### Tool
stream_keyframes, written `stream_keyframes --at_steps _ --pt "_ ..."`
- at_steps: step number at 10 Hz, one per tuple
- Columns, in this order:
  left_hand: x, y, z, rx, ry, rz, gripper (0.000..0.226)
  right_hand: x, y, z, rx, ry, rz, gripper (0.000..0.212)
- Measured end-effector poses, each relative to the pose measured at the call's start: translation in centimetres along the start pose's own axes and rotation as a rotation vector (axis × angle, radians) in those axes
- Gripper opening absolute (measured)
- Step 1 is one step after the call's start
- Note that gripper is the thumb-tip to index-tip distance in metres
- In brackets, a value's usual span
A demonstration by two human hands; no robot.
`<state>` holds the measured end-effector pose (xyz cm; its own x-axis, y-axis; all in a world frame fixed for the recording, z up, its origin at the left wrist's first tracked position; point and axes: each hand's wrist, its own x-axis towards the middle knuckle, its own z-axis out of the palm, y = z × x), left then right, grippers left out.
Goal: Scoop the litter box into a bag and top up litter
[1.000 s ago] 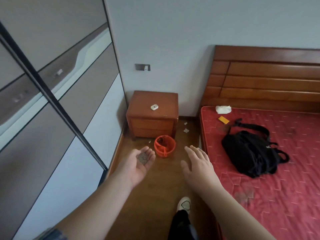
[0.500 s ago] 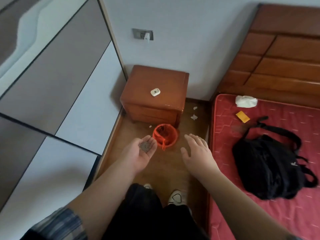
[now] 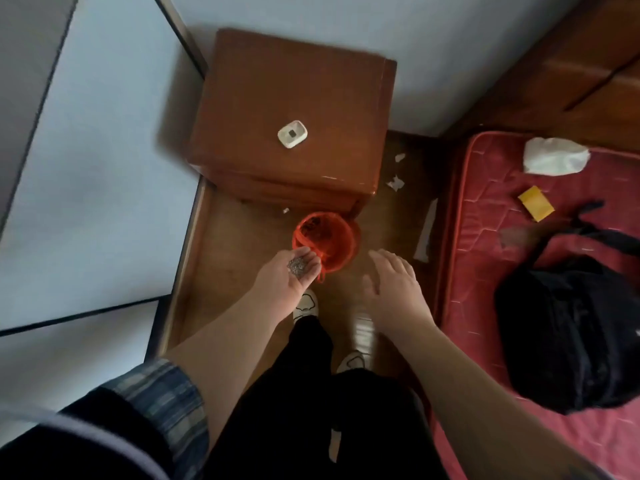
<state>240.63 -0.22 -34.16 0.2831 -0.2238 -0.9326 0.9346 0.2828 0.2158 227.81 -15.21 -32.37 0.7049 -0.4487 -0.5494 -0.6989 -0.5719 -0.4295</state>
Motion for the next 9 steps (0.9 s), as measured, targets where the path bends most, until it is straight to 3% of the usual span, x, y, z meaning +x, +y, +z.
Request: stream_keyframes --at_steps 3,5,6,7,8,9 --pt "23.9 -1.3 -1.7 -0.044 0.176 -0.104 0.026 18.6 7.1 13.4 -0.072 -0.129 0.019 0.053" --pt "37.1 -4.1 -4.5 -0.095 0.132 -0.184 0.033 26.7 12.0 22.1 -0.080 -0.223 -0.009 0.052" --pt "40.2 -4.5 -4.5 0.183 0.088 -0.098 0.073 28.9 13.2 24.3 -0.087 -0.254 -0.018 0.053" --pt "44.1 -4.7 -4.9 -0.134 0.009 -0.224 0.085 30.9 14.4 25.7 -0.079 -0.265 -0.005 0.054" --pt "44.4 -4.8 -4.8 -0.148 0.000 -0.238 0.074 31.6 14.8 26.2 -0.046 -0.252 0.012 0.053" --pt "44.3 -5.1 -5.3 -0.203 -0.033 -0.237 0.076 31.8 14.6 26.1 -0.017 -0.223 -0.007 0.051"
